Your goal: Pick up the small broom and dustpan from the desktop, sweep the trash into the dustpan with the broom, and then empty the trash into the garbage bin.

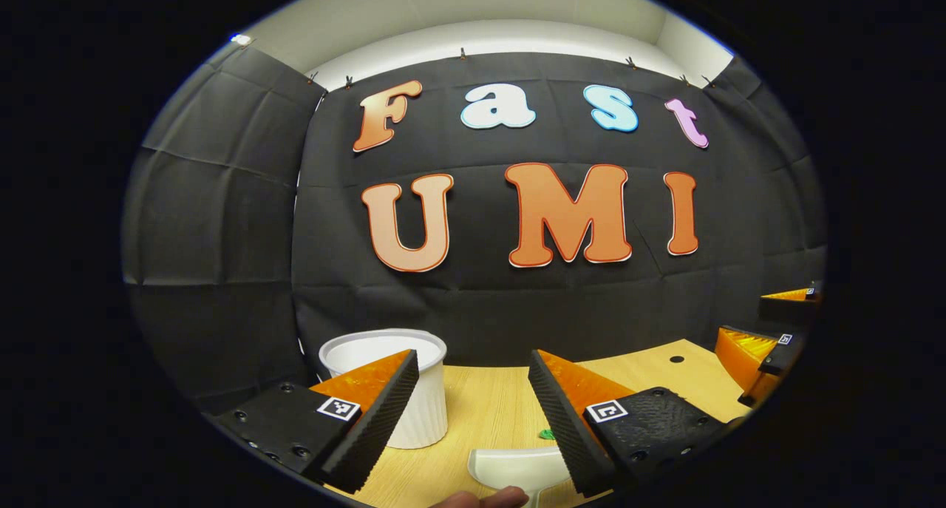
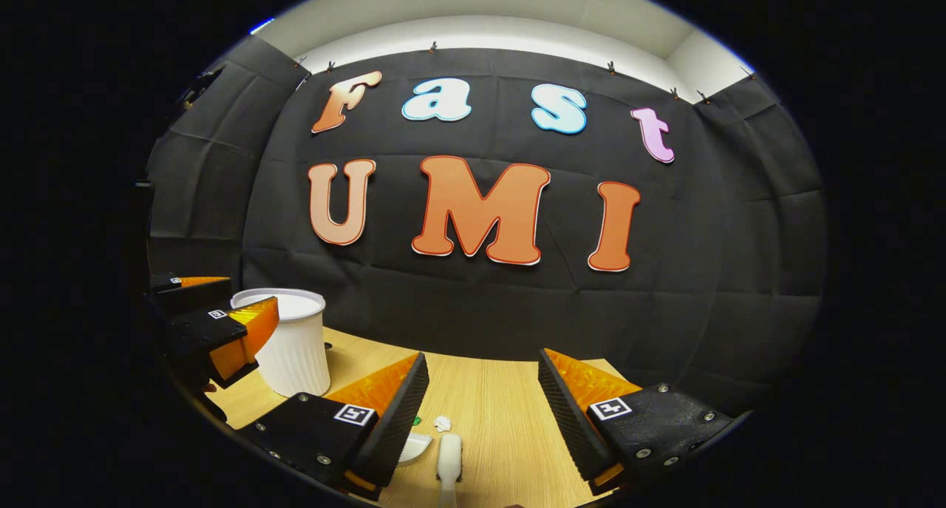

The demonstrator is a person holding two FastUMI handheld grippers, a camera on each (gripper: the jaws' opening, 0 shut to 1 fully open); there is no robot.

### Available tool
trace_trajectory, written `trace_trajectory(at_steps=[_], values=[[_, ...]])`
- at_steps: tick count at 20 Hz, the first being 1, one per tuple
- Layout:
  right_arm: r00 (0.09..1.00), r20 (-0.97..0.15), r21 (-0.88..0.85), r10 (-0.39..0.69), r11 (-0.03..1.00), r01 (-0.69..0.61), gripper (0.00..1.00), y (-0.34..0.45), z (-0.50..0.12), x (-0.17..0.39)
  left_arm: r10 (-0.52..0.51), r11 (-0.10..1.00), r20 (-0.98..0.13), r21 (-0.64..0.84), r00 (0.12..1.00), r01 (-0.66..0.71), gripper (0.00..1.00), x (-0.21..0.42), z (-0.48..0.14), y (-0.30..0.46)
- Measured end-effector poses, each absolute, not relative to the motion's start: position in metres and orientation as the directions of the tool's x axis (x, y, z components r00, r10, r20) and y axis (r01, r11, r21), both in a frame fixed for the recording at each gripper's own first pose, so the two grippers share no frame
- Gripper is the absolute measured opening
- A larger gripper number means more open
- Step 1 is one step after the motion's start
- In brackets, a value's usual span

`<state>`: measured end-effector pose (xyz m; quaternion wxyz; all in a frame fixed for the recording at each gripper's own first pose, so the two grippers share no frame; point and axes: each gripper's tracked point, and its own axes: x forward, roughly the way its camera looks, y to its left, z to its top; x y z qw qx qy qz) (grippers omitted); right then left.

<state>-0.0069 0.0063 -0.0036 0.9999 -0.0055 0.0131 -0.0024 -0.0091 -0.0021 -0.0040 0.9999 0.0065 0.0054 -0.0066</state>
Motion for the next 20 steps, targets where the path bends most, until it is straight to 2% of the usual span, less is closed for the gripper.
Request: trace_trajectory(at_steps=[20], values=[[0.998, -0.058, -0.011, -0.008, 1.000, 0.007, 0.90, 0.002, -0.013, -0.007, -0.028, 1.000, -0.070, 0.005, 0.997, 0.028, 0.95, -0.007, -0.019, -0.010]])
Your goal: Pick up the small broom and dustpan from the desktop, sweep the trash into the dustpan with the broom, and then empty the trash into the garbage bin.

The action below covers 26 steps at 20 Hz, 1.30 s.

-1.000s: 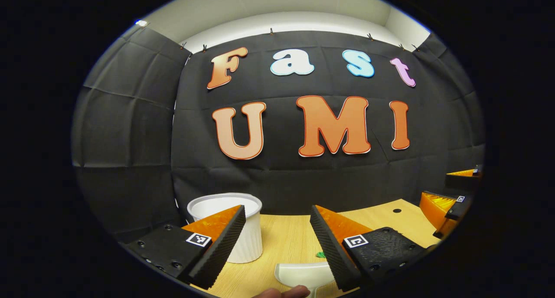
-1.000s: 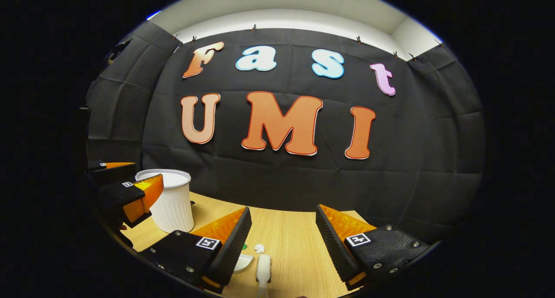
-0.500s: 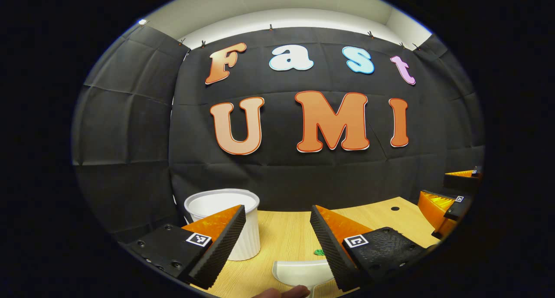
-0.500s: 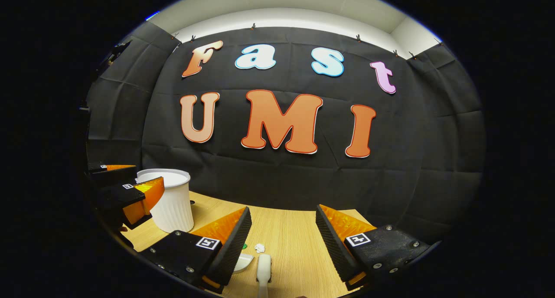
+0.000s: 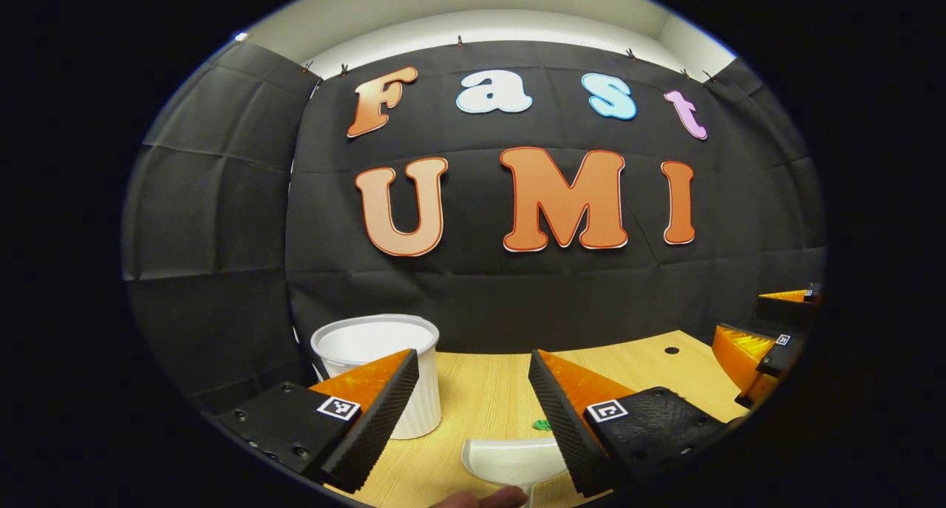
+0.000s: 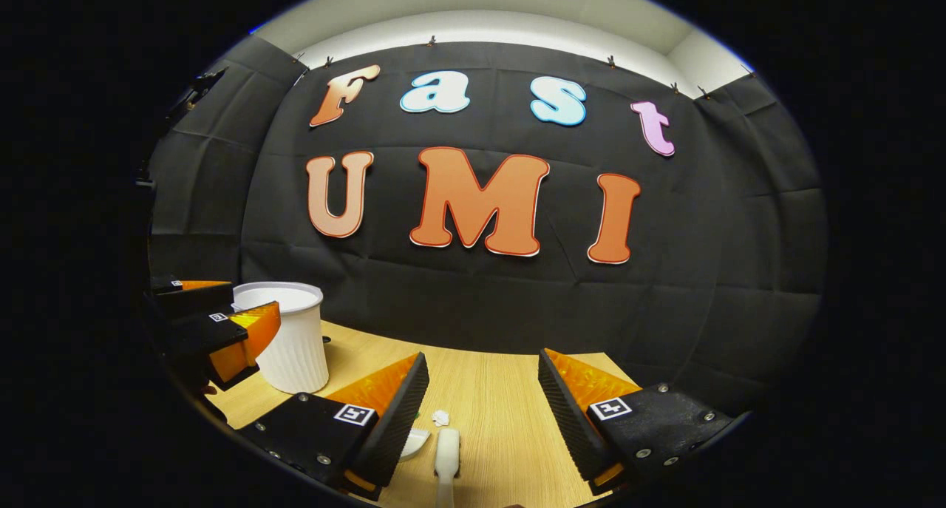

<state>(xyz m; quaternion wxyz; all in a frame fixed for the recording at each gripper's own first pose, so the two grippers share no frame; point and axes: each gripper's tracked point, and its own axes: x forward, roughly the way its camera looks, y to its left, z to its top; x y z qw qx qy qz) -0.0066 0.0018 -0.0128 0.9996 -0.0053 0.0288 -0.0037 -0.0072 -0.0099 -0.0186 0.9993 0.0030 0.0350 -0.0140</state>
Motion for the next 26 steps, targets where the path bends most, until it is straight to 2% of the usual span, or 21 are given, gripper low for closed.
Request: trace_trajectory(at_steps=[9, 15, 21, 26], values=[[0.996, -0.088, -0.013, 0.001, 1.000, -0.002, 0.90, 0.002, -0.022, -0.006, -0.041, 0.999, -0.124, -0.004, 0.991, 0.041, 0.95, -0.006, -0.036, -0.017], [0.991, -0.135, -0.001, 0.018, 1.000, -0.019, 0.90, 0.005, -0.039, -0.003, -0.088, 0.996, -0.211, -0.017, 0.973, 0.086, 0.95, -0.003, -0.061, -0.030], [0.954, -0.292, 0.047, 0.064, 0.997, -0.053, 0.90, 0.015, -0.090, 0.004, -0.162, 0.987, -0.393, -0.066, 0.905, 0.148, 0.95, -0.002, -0.118, -0.049], [0.893, -0.442, 0.059, 0.086, 0.996, -0.066, 0.90, 0.023, -0.142, 0.004, -0.195, 0.981, -0.552, -0.119, 0.811, 0.155, 0.95, 0.000, -0.168, -0.056]])
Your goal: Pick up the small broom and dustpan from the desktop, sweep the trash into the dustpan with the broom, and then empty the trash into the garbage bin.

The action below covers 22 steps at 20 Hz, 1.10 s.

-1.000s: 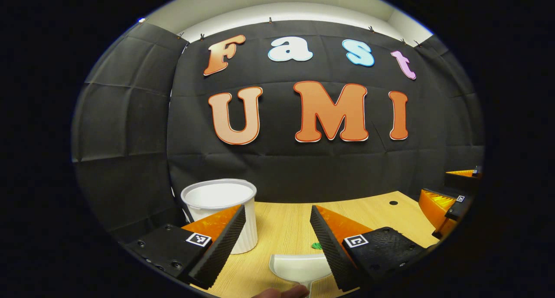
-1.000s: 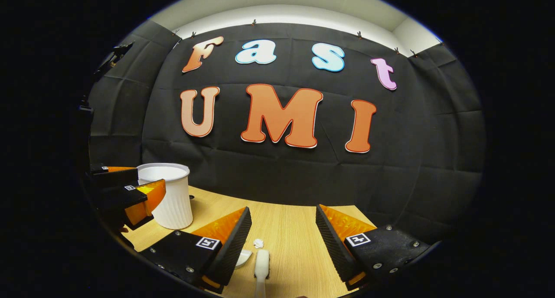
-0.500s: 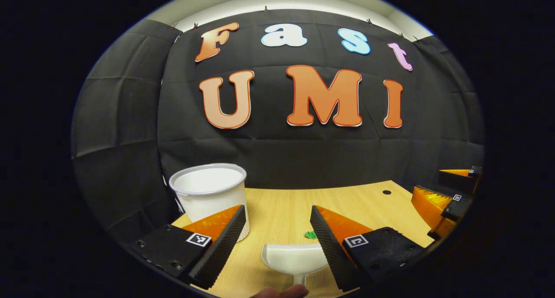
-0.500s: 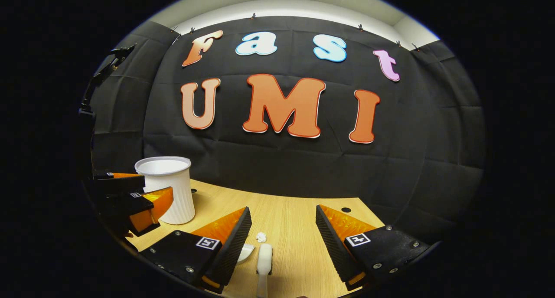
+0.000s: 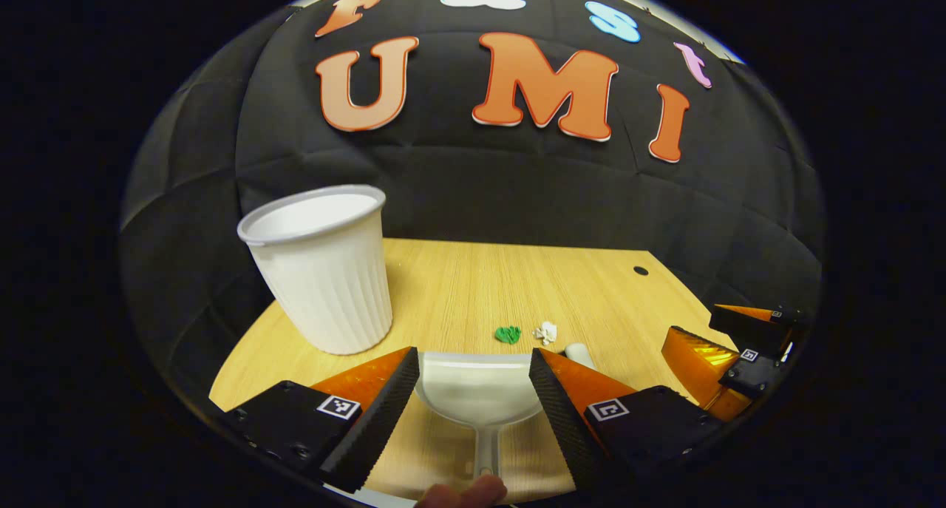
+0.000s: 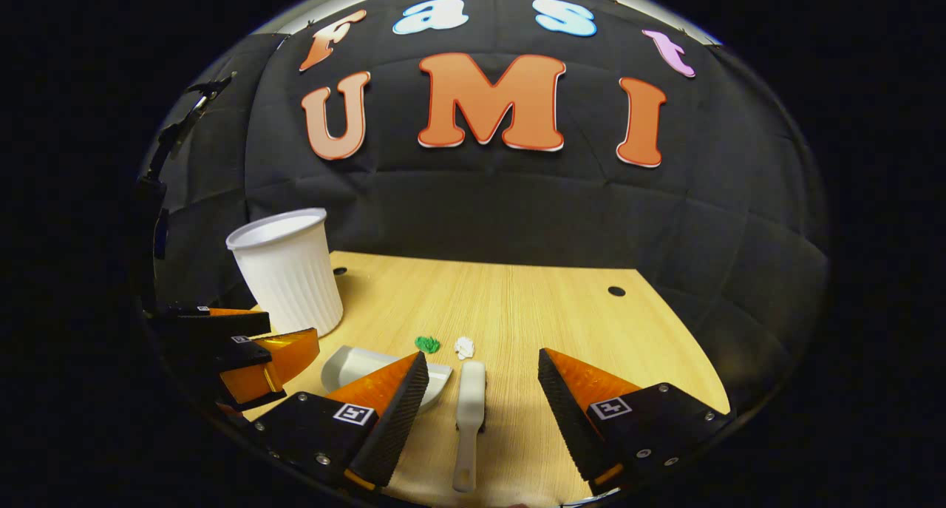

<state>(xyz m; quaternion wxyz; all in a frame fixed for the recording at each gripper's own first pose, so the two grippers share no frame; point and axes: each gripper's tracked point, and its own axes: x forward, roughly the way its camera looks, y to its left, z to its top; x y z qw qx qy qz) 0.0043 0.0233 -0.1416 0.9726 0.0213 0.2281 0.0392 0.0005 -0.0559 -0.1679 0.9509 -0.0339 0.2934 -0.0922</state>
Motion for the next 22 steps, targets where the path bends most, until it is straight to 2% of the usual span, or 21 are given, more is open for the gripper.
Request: trace_trajectory(at_steps=[10, 18, 22], values=[[0.729, -0.676, 0.086, 0.110, 0.994, -0.071, 0.90, 0.038, -0.225, -0.008, -0.227, 0.974, -0.791, -0.167, 0.568, 0.156, 0.97, -0.032, -0.246, -0.067], [0.538, -0.832, 0.120, 0.136, 0.991, -0.064, 0.91, 0.049, -0.298, -0.023, -0.257, 0.966, -0.917, -0.243, 0.304, 0.085, 0.98, -0.068, -0.310, -0.075], [0.471, -0.869, 0.130, 0.155, 0.988, -0.085, 0.91, 0.054, -0.317, -0.024, -0.217, 0.975, -0.948, -0.201, 0.233, 0.092, 0.97, -0.067, -0.335, -0.083]])
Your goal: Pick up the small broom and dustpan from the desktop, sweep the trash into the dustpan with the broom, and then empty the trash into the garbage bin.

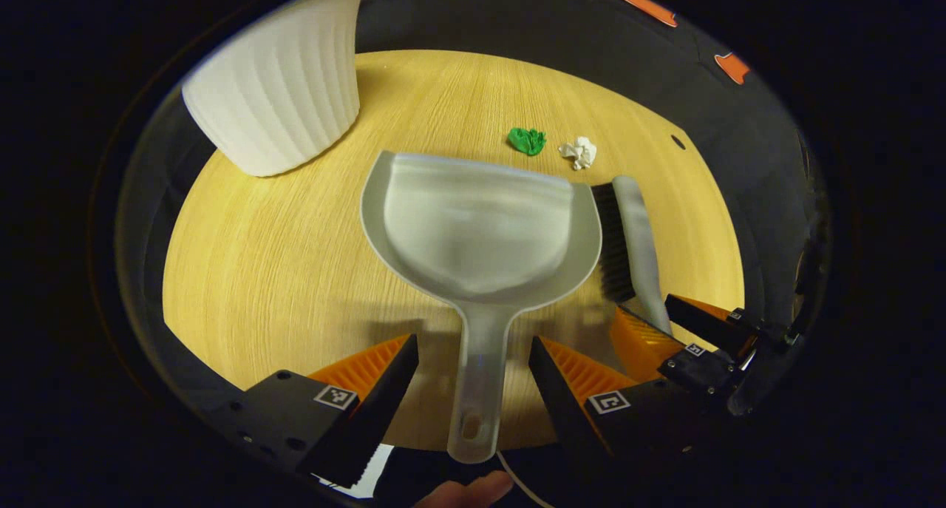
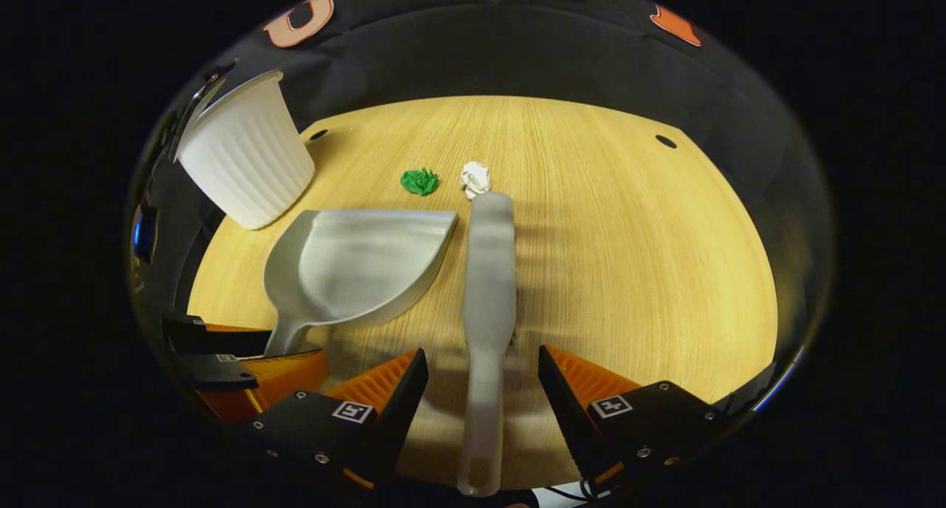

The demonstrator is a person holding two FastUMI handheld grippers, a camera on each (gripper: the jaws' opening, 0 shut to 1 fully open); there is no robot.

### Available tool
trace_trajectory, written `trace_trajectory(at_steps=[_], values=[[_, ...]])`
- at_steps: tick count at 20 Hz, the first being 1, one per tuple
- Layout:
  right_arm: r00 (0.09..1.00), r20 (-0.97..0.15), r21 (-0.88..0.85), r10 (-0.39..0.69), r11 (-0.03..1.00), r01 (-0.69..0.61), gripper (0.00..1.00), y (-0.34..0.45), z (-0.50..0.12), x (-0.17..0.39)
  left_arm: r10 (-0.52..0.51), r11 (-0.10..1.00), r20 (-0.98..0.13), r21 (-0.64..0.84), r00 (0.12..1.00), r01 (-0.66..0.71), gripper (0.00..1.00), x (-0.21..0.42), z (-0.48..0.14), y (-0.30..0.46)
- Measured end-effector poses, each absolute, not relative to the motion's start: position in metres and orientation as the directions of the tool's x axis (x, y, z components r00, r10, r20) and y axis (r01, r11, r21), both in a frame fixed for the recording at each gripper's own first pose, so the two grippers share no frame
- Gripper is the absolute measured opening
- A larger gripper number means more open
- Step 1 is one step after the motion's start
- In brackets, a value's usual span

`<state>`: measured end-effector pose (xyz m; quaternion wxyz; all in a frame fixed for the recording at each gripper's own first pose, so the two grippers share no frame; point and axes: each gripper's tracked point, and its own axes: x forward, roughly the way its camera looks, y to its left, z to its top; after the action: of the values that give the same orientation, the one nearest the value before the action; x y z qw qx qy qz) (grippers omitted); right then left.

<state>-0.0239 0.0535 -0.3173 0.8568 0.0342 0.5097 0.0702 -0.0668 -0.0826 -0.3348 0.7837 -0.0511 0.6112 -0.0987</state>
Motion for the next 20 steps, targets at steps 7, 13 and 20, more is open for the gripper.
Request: trace_trajectory(at_steps=[7, 13, 20], values=[[0.368, -0.906, 0.164, 0.207, 0.976, -0.146, 0.67, 0.053, -0.337, -0.026, -0.142, 0.988, -0.970, -0.126, 0.196, 0.089, 0.87, -0.053, -0.345, -0.083], [0.333, -0.919, 0.173, 0.211, 0.975, -0.139, 0.36, 0.049, -0.341, -0.026, -0.102, 0.989, -0.983, -0.084, 0.154, 0.118, 0.41, -0.053, -0.346, -0.078], [0.330, -0.929, 0.169, 0.169, 0.985, -0.029, 0.23, 0.045, -0.338, -0.007, -0.154, 0.962, -0.982, -0.123, 0.112, 0.245, 0.31, -0.044, -0.346, -0.067]])
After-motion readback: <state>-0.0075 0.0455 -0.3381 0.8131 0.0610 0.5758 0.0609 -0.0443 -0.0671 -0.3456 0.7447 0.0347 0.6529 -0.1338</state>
